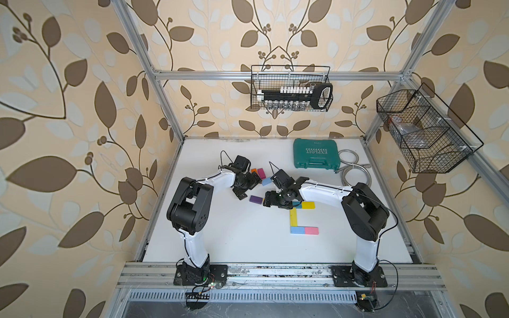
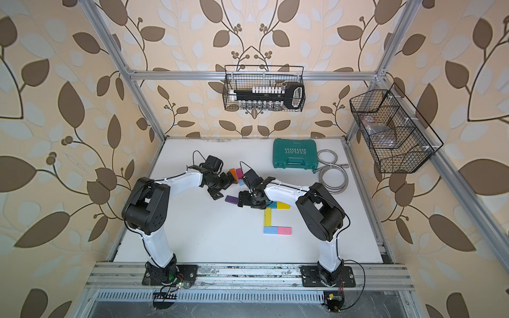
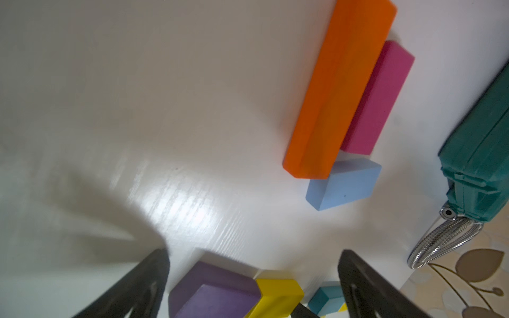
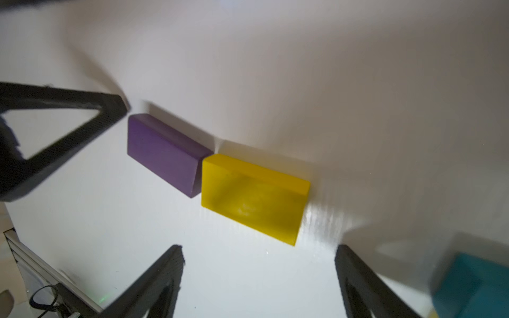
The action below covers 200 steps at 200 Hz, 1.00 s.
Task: Assemble the letter c with building blocks
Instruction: Assemble the building block at the center of the board.
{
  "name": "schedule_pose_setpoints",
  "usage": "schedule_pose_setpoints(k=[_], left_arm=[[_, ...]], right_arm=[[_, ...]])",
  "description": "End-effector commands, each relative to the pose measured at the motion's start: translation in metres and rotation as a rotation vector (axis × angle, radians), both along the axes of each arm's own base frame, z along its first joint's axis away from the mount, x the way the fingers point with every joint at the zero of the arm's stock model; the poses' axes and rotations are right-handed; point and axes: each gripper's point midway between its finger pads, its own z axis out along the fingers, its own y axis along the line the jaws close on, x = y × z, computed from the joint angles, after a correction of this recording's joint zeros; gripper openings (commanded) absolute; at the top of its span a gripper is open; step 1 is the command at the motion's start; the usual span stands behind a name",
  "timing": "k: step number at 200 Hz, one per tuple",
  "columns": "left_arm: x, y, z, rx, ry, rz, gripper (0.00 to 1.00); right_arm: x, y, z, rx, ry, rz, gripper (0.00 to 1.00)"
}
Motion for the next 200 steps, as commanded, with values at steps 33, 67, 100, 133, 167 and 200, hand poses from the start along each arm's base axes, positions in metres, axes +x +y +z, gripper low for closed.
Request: schedule_pose_setpoints(k=[33, 67, 100, 133, 167, 200], left_arm=[[-0.008, -0.006, -0.006, -0.065, 0.022, 0.032, 0.98], [-0.012, -0.007, -0.005, -0.077, 0.025, 0.046, 0.98], [-0.016, -0.004, -0.005, -0.076, 0.030, 0.062, 0.98], [-0.020, -0.006, -0.005, -0.081, 0.032, 0.072, 0.98], [-0.023, -0.008, -0.004, -0.084, 0.033, 0.073, 0.98], [-0.026, -0.009, -0.002, -0.085, 0.032, 0.077, 0.98]], right_arm=[[0.001, 0.009, -0.011, 0.079, 0.022, -0.007, 0.85], [0.000, 0.012, -0.013, 0.100, 0.035, -0.015, 0.85], [0.000, 0.016, -0.013, 0.118, 0.043, -0.013, 0.85], [0.001, 0.018, -0.012, 0.129, 0.045, -0.014, 0.85], [0.008, 0.012, -0.011, 0.132, 0.046, -0.033, 0.85], [0.010, 0.011, -0.013, 0.128, 0.051, -0.038, 0.85]])
